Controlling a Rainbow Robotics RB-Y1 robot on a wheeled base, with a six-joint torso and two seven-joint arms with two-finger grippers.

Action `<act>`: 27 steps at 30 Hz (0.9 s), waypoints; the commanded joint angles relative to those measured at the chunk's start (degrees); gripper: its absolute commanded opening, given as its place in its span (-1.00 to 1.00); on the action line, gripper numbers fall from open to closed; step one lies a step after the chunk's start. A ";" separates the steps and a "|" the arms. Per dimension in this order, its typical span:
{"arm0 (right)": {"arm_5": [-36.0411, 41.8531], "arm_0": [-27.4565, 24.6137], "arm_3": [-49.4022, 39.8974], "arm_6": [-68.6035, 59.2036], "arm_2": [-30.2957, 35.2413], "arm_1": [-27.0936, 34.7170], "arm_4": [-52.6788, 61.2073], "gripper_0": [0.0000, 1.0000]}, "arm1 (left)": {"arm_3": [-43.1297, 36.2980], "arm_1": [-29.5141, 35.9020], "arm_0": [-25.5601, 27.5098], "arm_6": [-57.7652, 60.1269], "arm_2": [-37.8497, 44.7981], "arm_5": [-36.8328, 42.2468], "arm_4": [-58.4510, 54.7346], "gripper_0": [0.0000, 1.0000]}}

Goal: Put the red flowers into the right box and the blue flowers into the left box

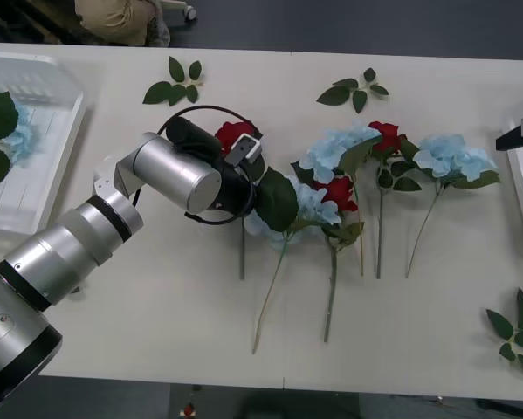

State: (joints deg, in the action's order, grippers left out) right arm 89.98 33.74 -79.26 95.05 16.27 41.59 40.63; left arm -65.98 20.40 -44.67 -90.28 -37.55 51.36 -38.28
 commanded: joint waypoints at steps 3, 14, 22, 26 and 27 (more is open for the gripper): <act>6.26 -8.25 -16.80 -5.58 5.79 -3.01 2.70 1.00 | -1.17 -0.54 -0.85 4.15 -0.25 -0.47 0.13 -0.95; -3.58 -21.70 -29.72 -16.57 2.72 -9.25 2.97 1.00 | -1.79 0.16 -0.85 5.12 4.41 -2.58 0.13 -1.00; -10.53 -21.97 -28.40 -19.03 -3.08 -11.09 -3.27 1.00 | -10.22 3.24 -0.33 4.15 13.03 0.14 -2.86 -1.00; -13.52 -21.97 -26.47 -19.11 -3.87 -11.80 -3.36 1.00 | -16.82 5.00 1.26 1.78 18.74 3.22 -8.66 -1.00; -14.31 -21.88 -25.77 -19.11 -4.23 -11.88 -3.45 1.00 | -19.36 5.44 1.87 -0.07 20.41 4.27 -10.68 -1.00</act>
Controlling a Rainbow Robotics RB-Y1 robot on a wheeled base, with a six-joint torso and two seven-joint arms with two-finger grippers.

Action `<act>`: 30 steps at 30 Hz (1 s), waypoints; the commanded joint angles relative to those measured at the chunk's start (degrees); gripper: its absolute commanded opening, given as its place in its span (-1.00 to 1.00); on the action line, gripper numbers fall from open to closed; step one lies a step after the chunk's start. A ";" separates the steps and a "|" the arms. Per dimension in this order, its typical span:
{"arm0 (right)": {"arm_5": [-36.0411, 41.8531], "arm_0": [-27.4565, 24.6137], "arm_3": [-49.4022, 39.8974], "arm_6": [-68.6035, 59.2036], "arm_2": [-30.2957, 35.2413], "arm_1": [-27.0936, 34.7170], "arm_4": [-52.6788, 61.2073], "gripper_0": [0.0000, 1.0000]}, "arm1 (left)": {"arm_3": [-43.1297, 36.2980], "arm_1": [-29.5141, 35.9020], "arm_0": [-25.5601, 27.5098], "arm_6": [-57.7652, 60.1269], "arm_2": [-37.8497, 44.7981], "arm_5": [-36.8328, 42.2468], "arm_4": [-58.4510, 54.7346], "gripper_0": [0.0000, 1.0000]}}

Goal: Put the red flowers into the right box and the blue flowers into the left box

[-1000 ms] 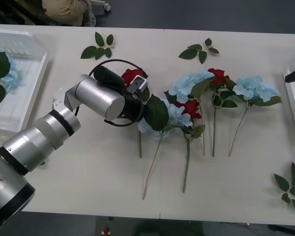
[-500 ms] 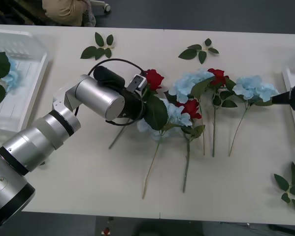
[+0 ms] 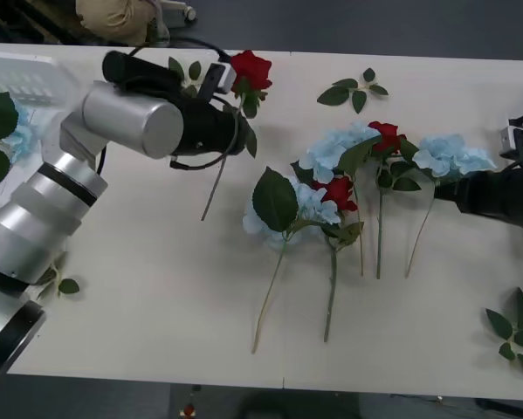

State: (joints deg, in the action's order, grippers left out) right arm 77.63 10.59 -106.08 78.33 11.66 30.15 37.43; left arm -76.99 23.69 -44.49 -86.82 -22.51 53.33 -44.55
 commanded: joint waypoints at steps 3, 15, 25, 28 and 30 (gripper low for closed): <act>-3.89 1.45 2.46 -2.48 -1.20 -0.45 -1.14 1.00 | -13.63 2.85 4.15 -8.19 8.88 3.63 -10.91 -1.00; -11.01 5.67 13.18 -2.56 -6.39 -0.45 -4.04 1.00 | -23.65 1.71 17.25 -32.54 13.89 -2.52 -36.57 -1.00; -16.37 10.94 24.87 -2.21 -11.04 -0.45 -6.58 1.00 | -27.16 -5.67 17.51 -48.97 7.57 -6.39 -40.44 -1.00; -17.34 11.73 26.72 -2.21 -11.75 -0.53 -7.20 1.00 | -27.08 -7.61 17.60 -50.73 4.93 -9.29 -40.70 -1.00; -17.51 12.08 27.51 -2.12 -12.01 -0.53 -7.38 1.00 | -27.08 -8.66 17.60 -51.08 4.23 -9.91 -40.79 -1.00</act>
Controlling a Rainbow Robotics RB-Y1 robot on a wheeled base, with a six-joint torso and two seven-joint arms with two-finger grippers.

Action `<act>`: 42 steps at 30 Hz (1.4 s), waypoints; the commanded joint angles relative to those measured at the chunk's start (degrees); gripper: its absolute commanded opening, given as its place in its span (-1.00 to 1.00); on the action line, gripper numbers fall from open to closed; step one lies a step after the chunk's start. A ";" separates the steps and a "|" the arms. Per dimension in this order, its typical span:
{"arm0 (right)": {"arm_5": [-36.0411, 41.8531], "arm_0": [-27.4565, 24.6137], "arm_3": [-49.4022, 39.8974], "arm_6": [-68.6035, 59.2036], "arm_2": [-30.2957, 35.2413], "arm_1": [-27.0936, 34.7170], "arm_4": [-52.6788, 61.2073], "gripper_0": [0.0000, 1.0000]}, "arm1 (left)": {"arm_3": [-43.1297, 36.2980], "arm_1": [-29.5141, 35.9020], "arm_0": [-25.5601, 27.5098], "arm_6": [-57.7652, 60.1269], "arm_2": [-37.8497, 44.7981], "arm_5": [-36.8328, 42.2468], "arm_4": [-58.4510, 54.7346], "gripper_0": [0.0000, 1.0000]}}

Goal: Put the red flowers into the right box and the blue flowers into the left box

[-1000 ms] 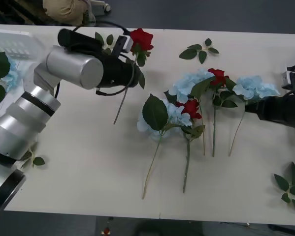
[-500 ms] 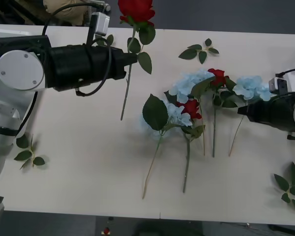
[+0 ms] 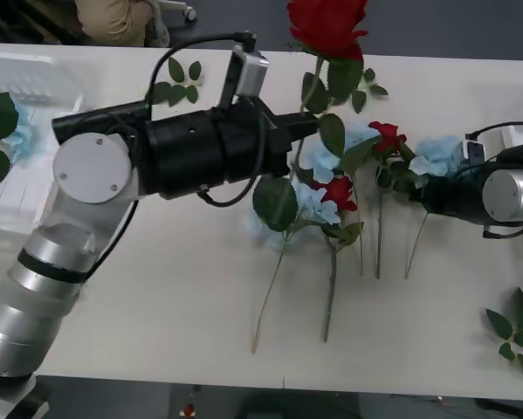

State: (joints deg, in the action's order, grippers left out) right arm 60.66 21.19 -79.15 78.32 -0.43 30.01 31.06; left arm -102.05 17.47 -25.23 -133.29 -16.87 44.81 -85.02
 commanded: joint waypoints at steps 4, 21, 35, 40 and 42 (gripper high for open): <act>-0.54 1.66 0.93 -2.12 -0.27 -0.31 -1.53 1.00 | -2.01 -5.08 -1.66 -4.70 -2.03 -2.01 -3.13 -1.00; -5.03 2.90 6.29 -2.30 -2.20 -0.31 -1.70 -1.00 | -1.22 -6.93 -1.49 -5.40 -8.18 -14.49 -7.79 -1.00; 10.36 3.07 -6.54 -0.54 9.31 -0.31 1.02 -1.00 | -0.95 -6.22 -1.57 -5.40 -8.97 -14.40 -9.28 -1.00; 13.43 3.07 -9.18 0.08 14.67 -0.31 6.47 -1.00 | -0.95 -6.22 -1.57 -5.40 -8.97 -14.40 -9.28 -1.00; 13.70 3.07 -9.18 0.51 15.46 -0.31 6.56 -1.00 | -0.95 -6.22 -1.57 -5.40 -8.97 -14.40 -9.28 -1.00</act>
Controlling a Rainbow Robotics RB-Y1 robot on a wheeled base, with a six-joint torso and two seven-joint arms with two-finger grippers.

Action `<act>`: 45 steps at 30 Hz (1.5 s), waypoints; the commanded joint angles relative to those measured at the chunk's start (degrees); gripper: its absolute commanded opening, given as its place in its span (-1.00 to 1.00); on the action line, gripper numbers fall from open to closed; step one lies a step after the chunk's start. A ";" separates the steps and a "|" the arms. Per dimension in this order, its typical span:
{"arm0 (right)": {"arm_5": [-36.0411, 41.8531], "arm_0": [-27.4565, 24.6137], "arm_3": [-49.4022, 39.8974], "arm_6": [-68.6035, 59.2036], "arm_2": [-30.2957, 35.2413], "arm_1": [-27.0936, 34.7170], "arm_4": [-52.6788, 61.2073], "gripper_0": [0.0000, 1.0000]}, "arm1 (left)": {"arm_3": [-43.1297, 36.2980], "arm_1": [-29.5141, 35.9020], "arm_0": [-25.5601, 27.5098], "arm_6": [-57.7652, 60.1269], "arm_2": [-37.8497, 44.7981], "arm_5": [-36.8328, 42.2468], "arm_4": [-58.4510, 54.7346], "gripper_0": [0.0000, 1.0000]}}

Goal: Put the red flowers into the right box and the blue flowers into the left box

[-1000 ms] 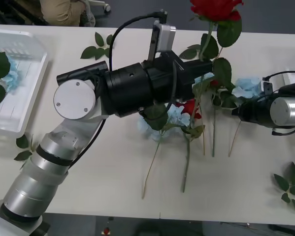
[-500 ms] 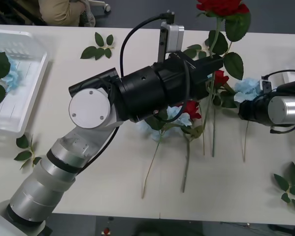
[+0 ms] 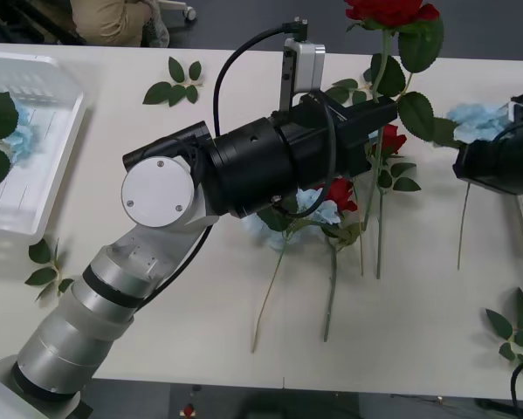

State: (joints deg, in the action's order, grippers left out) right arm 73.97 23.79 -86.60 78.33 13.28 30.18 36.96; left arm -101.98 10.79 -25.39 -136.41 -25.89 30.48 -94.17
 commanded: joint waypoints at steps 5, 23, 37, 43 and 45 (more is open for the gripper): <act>0.30 0.38 -1.73 1.21 1.84 -0.39 -0.22 -1.00 | -1.03 0.46 -1.41 -2.28 0.05 -0.07 -0.14 -1.00; -1.37 0.29 1.17 17.03 2.28 -0.12 -9.54 1.00 | -1.03 0.46 -1.41 -2.28 0.05 -0.07 -0.14 -1.00; -4.62 -2.08 2.66 42.87 6.32 0.05 -0.31 1.00 | -1.03 0.46 -1.41 -2.28 0.05 -0.07 -0.14 -1.00; -4.53 -8.67 -7.09 52.10 7.47 -0.03 11.11 1.00 | -1.03 0.46 -1.41 -2.28 0.05 -0.07 -0.14 -1.00; -4.53 -11.57 -10.87 53.86 7.82 0.05 16.39 1.00 | -1.03 0.46 -1.41 -2.28 0.05 -0.07 -0.14 -1.00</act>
State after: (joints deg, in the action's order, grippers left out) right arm 69.31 14.99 -91.70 129.45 20.56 30.18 48.81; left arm -101.95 10.80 -25.39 -136.41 -25.89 30.48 -94.17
